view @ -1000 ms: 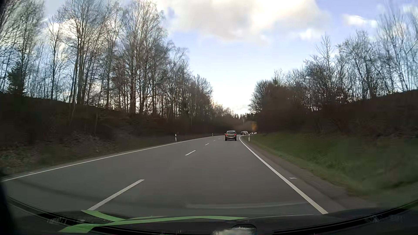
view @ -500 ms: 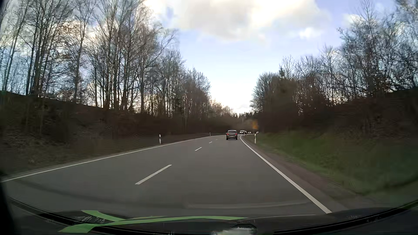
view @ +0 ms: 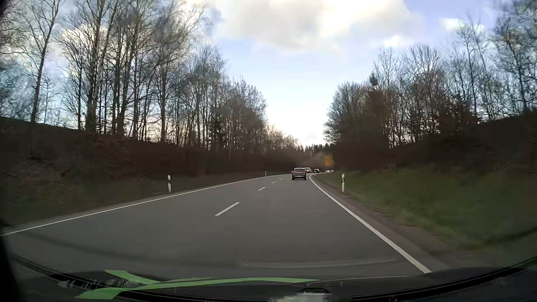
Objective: Follow the waypoints while adhering to traffic rules and regulations
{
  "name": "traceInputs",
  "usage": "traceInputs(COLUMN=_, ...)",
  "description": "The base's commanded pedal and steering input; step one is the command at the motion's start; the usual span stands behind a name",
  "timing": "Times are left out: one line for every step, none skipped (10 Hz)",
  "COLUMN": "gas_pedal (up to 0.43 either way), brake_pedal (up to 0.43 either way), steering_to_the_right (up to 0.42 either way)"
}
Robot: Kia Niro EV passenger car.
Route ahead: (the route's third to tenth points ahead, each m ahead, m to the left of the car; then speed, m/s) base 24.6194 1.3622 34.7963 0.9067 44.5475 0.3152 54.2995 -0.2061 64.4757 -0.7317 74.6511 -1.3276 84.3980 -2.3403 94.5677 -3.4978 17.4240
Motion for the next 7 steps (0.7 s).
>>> traceInputs(gas_pedal=0.098, brake_pedal=0.0, steering_to_the_right=0.0)
traceInputs(gas_pedal=0.098, brake_pedal=0.0, steering_to_the_right=0.002)
traceInputs(gas_pedal=0.098, brake_pedal=0.0, steering_to_the_right=0.002)
traceInputs(gas_pedal=0.11, brake_pedal=0.0, steering_to_the_right=0.002)
traceInputs(gas_pedal=0.138, brake_pedal=0.0, steering_to_the_right=0.001)
traceInputs(gas_pedal=0.169, brake_pedal=0.0, steering_to_the_right=0.001)
traceInputs(gas_pedal=0.177, brake_pedal=0.0, steering_to_the_right=0.002)
